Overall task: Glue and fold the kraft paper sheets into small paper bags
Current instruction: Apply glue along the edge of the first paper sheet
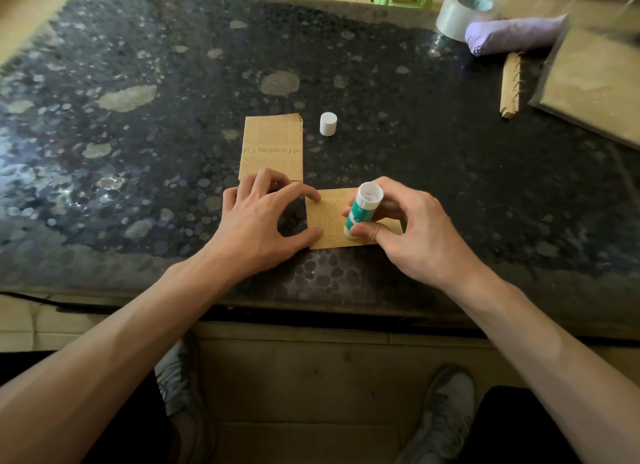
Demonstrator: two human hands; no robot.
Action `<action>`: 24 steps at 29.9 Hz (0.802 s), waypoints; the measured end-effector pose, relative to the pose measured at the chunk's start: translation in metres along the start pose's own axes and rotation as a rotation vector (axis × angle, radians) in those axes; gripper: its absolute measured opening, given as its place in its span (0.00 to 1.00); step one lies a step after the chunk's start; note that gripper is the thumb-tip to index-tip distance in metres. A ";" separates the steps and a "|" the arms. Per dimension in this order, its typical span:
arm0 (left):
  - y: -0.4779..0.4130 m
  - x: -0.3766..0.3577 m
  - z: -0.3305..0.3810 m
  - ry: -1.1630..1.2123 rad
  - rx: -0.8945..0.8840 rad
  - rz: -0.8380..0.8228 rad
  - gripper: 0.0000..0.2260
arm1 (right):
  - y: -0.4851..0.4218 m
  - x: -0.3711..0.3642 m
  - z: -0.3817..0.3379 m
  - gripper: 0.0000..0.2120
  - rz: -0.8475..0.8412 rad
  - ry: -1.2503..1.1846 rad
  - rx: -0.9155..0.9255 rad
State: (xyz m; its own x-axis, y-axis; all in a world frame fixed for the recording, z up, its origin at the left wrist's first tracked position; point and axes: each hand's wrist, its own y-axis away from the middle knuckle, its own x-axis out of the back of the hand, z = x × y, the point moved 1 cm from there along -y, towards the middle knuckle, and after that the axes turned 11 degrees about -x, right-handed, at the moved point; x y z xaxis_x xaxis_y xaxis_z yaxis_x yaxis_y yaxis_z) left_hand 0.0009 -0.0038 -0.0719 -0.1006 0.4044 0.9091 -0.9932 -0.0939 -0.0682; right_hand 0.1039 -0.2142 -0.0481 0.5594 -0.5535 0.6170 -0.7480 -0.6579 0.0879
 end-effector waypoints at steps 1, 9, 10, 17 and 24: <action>0.000 0.000 0.000 -0.002 0.000 0.001 0.25 | 0.001 0.001 0.000 0.13 -0.009 -0.002 0.000; 0.000 -0.001 -0.001 -0.007 0.002 0.004 0.25 | 0.004 0.005 -0.001 0.13 -0.086 -0.011 0.005; 0.000 -0.002 -0.001 -0.006 0.001 0.005 0.25 | 0.004 0.006 -0.001 0.13 -0.094 -0.013 0.004; 0.000 -0.001 -0.001 -0.002 -0.003 0.012 0.24 | 0.006 0.015 -0.001 0.13 -0.084 -0.163 -0.036; 0.000 -0.001 0.000 -0.005 -0.001 0.006 0.25 | -0.011 0.009 0.004 0.13 0.143 -0.129 0.008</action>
State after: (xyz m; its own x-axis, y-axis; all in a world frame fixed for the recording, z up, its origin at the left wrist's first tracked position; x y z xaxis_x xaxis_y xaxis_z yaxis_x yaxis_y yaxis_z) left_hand 0.0014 -0.0038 -0.0731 -0.1067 0.3990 0.9107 -0.9926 -0.0955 -0.0745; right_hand 0.1188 -0.2137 -0.0469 0.4891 -0.7025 0.5170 -0.8207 -0.5713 0.0002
